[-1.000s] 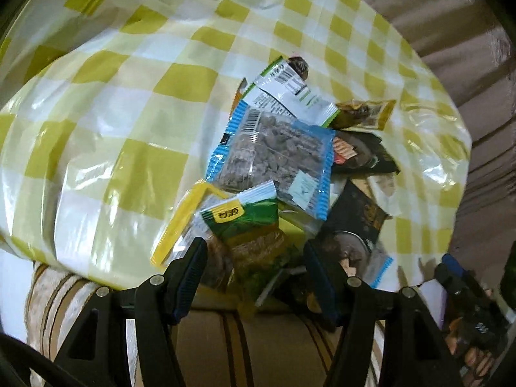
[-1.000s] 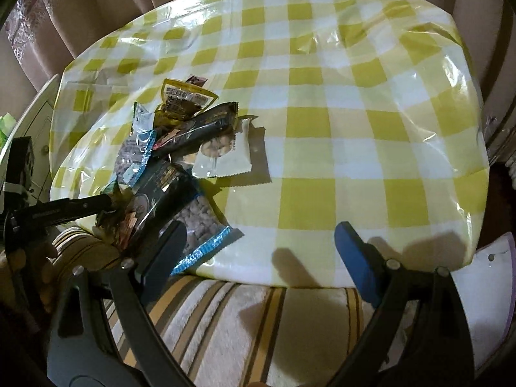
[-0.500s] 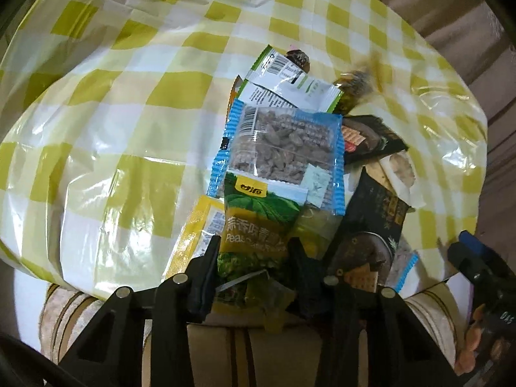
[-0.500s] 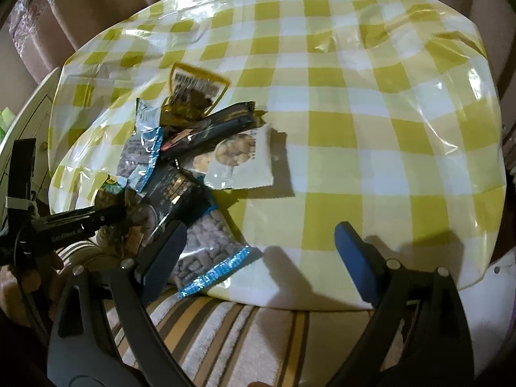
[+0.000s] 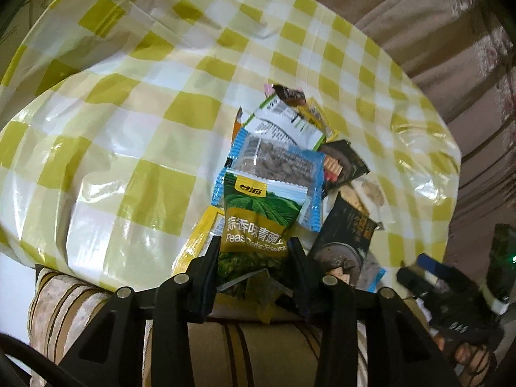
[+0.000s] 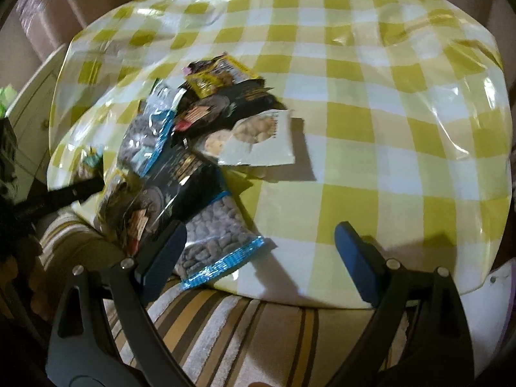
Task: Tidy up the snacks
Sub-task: 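Grasp the green pea packet with the left tool while the right tool grasps the blue seed bag, then carry both packets into the white box and open both tools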
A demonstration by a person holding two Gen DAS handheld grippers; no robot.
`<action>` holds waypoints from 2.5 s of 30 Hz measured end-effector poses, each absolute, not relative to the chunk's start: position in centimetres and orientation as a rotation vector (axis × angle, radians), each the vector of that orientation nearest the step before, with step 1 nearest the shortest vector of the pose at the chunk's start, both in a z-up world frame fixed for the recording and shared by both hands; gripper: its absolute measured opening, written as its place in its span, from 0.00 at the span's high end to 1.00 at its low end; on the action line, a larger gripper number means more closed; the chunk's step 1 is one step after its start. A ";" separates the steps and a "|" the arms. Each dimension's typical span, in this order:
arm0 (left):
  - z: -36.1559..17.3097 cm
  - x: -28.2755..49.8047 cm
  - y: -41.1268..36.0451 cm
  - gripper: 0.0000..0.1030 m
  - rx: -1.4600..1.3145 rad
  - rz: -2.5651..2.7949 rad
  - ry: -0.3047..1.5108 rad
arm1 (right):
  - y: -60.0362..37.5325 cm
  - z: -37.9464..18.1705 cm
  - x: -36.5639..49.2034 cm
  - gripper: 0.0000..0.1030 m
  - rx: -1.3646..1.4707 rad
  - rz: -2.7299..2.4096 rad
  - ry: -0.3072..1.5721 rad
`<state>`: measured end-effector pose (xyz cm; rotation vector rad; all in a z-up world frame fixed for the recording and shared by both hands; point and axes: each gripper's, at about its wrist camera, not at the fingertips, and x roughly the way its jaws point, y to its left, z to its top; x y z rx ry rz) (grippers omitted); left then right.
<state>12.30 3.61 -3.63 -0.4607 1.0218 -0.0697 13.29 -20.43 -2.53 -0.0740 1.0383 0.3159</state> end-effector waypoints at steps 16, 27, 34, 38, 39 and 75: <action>-3.1 11.3 4.9 0.61 -0.548 -0.078 0.977 | -13.5 -6.2 15.1 0.09 -0.390 0.460 1.146; -3.2 11.3 4.7 0.61 -0.542 -0.077 0.983 | -13.7 -6.6 15.1 0.29 -0.346 0.519 1.151; -3.2 11.3 4.6 0.61 -0.538 -0.078 0.980 | -15.6 -5.3 14.2 0.30 -0.333 0.480 1.134; -3.2 11.4 4.5 0.61 -0.531 -0.078 0.980 | -16.9 -4.4 13.8 0.31 -0.288 0.463 1.118; -3.2 11.4 4.5 0.61 -0.529 -0.078 0.980 | -17.3 -4.2 13.7 0.31 -0.278 0.457 1.115; 1.7 11.6 -23.5 0.61 -0.070 -0.668 1.071 | -43.0 -0.5 3.6 0.31 0.138 0.019 0.987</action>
